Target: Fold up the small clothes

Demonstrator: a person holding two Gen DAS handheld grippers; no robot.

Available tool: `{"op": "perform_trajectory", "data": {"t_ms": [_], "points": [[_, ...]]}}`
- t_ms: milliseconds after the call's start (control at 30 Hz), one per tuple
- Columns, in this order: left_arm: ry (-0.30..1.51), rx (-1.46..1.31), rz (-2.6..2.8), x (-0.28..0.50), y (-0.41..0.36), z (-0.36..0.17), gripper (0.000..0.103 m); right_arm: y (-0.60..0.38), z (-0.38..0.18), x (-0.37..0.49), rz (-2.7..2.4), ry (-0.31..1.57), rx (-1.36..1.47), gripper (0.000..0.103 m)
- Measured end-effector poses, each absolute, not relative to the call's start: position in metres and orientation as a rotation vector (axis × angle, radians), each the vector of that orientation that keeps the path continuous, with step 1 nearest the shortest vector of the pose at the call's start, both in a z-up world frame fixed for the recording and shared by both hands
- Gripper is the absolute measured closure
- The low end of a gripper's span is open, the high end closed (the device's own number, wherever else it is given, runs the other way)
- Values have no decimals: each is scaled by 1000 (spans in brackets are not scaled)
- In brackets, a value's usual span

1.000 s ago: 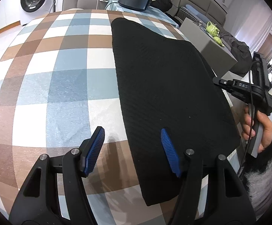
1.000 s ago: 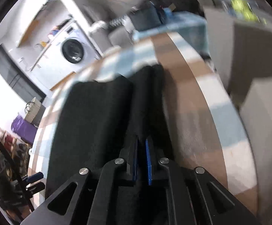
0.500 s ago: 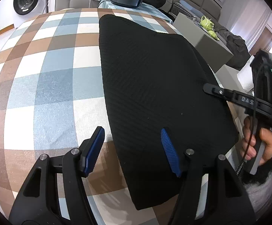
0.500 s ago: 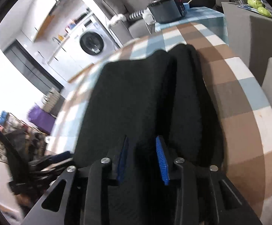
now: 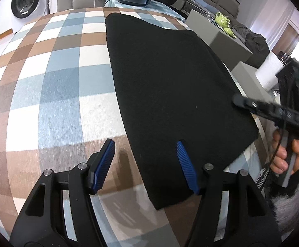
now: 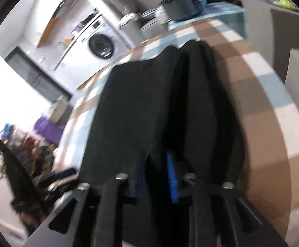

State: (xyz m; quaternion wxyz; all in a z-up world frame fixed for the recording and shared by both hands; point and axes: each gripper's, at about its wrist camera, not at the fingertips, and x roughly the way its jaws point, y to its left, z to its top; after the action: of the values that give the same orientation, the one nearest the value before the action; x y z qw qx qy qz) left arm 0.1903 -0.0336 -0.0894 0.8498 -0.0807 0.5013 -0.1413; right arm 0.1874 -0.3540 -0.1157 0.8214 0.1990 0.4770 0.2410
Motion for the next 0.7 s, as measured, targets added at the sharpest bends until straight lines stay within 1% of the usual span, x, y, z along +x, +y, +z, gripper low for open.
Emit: {"op": "perform_trajectory", "data": {"t_ms": [100,200,233,267,333,400,533,600,633,667,700], "points": [[1070,-162,-308,180,-35,-92,43,-361,-117,159,545,1026,418,74],[1079,-156,-323,171,-37,-93,43,-364,-114,134,545,980,396,75],[1081,-154,-329,169,-38,-93,43,-362,-111,128,543,957,374,87],[1083,-151,-333,167,-39,-94,43,-360,-108,126,550,943,358,96],[1087,-142,-333,166,-41,-94,43,-357,-94,121,557,881,323,97],[1084,-145,-333,165,-41,-93,43,-358,-89,119,542,861,307,97],[1077,-159,-319,167,-39,-91,43,-360,-106,131,439,967,252,97],[1076,-170,-316,170,-38,-92,43,-365,-108,129,429,974,277,90],[1077,-175,-315,172,-38,-92,43,-368,-106,129,429,964,304,83],[1075,-178,-315,174,-39,-92,43,-371,-105,129,419,956,320,66],[1072,-181,-315,177,-39,-93,43,-375,-103,129,399,944,333,56]]}}
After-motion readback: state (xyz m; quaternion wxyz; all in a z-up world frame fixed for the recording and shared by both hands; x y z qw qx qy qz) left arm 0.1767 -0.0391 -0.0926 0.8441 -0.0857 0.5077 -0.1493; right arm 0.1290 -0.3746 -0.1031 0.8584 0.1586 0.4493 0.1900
